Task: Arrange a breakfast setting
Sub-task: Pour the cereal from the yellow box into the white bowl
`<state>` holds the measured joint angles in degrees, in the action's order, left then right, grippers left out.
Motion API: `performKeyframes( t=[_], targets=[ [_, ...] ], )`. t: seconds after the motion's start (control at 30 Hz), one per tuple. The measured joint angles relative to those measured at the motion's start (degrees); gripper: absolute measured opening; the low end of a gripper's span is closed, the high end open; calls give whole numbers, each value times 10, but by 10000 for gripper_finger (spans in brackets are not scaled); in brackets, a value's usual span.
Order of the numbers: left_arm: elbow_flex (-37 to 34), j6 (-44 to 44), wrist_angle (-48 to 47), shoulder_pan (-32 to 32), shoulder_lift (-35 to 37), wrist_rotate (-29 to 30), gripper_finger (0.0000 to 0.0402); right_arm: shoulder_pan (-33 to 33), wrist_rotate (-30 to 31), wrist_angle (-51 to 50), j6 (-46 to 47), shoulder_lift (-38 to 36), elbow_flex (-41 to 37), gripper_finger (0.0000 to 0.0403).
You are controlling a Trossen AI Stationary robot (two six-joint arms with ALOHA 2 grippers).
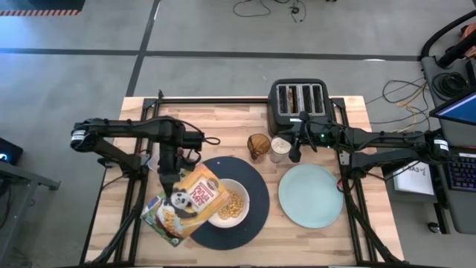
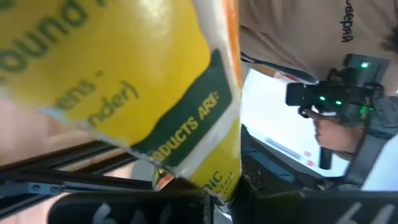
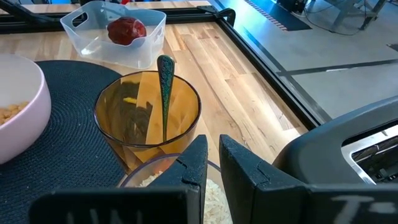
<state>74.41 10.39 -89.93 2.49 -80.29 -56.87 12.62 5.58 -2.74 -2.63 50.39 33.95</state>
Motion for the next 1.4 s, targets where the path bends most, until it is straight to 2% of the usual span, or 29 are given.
performKeyframes(
  t=[0.07,0.4,0.5,0.6,0.9,1.0,1.07,1.4],
  targets=[
    [-7,12,-1,-2,2,8,0,0,0,0,0,0,0,34],
    [-53,37,0,-1,6,-39,0,0,0,0,0,0,0,34],
    [-51,39,-1,-2,16,-30,0,0,0,0,0,0,0,34],
    [-52,37,0,-3,14,-65,0,0,0,0,0,0,0,34],
    [-71,44,0,0,18,-66,0,0,0,0,0,0,0,34],
    [-92,33,0,-2,12,-91,0,0,0,0,0,0,0,34],
    [-98,35,4,-1,20,-86,0,0,0,0,-1,0,0,34],
    [-93,43,0,-2,21,-95,0,0,0,0,0,0,0,34]
  ],
)
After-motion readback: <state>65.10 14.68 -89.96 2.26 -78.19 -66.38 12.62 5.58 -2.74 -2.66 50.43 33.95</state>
